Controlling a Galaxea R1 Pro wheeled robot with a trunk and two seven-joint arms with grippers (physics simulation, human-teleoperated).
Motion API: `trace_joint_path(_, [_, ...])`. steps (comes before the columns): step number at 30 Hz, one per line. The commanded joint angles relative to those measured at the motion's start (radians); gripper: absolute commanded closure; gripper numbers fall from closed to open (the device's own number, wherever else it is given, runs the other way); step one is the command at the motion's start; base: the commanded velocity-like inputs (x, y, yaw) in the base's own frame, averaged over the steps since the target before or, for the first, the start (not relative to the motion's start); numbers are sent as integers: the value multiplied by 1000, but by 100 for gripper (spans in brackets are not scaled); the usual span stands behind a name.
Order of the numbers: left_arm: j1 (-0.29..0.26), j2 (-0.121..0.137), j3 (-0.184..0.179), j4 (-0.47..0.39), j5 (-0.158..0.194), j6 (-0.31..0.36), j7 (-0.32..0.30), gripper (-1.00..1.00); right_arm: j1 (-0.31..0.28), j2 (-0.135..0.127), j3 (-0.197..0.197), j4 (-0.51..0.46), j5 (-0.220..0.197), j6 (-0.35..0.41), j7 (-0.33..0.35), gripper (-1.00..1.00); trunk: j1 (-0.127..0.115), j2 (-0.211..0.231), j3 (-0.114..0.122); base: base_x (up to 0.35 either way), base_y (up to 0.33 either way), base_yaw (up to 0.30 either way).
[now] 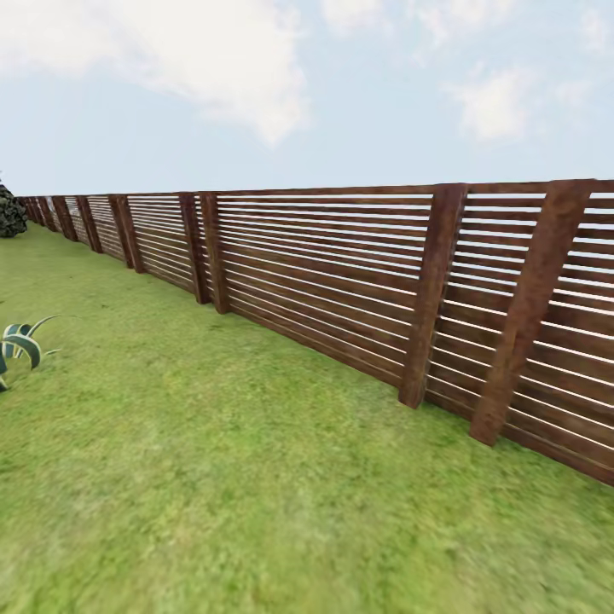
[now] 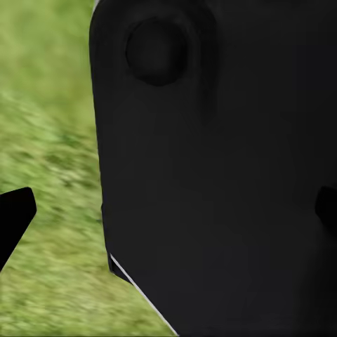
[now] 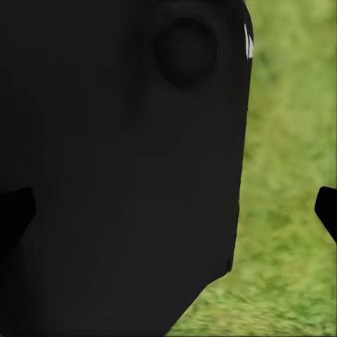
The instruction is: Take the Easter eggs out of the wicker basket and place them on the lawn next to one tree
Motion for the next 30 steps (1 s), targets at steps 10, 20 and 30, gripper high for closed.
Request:
trace_joint_path(10, [-6, 11, 3, -5, 2, 3, -4, -100, 0, -8, -3, -5, 0, 2, 6, -100, 0, 0, 0, 0, 0, 0])
trace_joint_path(20, [-7, 14, -2, -10, -2, -14, -3, -100, 1, 7, -5, -20, 3, 2, 1, -100, 0, 0, -2, 0, 0, 27])
trace_joint_path(30, [-8, 17, -6, -15, -5, -39, -2, -100, 1, 19, -6, -32, 4, 3, -7, -100, 0, 0, -11, 0, 0, 196])
